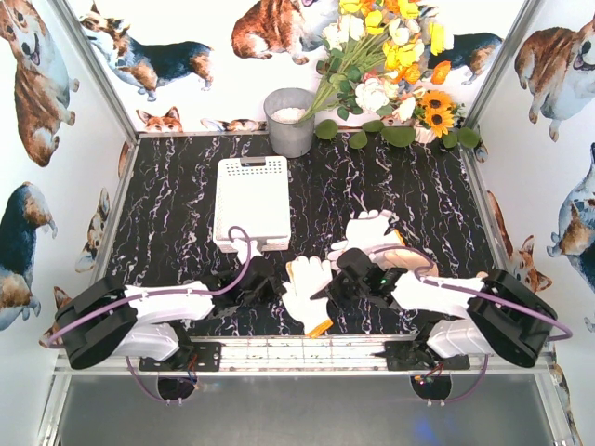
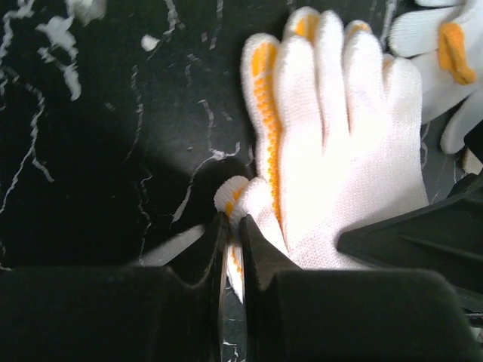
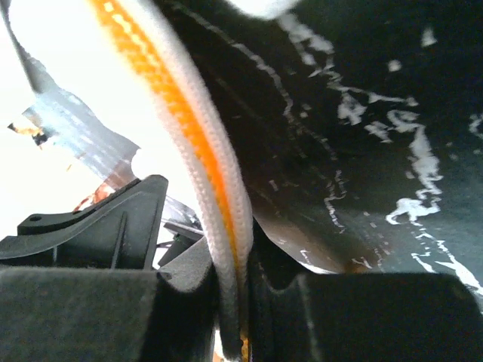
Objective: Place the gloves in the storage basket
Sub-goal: Pick up the glove from the center of the board.
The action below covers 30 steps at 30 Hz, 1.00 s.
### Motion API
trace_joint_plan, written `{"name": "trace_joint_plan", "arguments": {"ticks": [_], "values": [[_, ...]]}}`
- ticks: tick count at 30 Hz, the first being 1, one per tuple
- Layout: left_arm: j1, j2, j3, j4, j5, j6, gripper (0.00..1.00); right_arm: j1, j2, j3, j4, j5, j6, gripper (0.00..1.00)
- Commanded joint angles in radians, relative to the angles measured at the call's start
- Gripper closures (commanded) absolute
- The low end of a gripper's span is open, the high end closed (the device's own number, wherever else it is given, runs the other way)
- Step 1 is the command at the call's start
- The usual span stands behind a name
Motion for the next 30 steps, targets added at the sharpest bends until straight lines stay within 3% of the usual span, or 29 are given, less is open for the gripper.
{"name": "trace_joint_plan", "arguments": {"ticks": [1,10,16,24,30], "values": [[0.007,-0.038,0.065,-0.020,-0.007,0.154,1.00,0.000,-0.080,0.005,0.022,0.043,-0.048,1.00],[0.031,-0.163,0.239,-0.224,0.022,0.268,1.00,0.001,-0.277,0.109,-0.139,0.071,-0.119,1.00],[0.115,-0.218,0.397,-0.354,0.082,0.341,1.00,-0.004,-0.333,0.222,-0.185,0.115,-0.152,1.00],[0.289,-0.196,0.619,-0.530,0.189,0.497,1.00,-0.046,-0.192,0.449,-0.180,0.108,-0.264,1.00],[0.476,-0.133,0.709,-0.542,0.326,0.574,1.00,-0.100,0.010,0.618,-0.136,0.041,-0.332,1.00]]}}
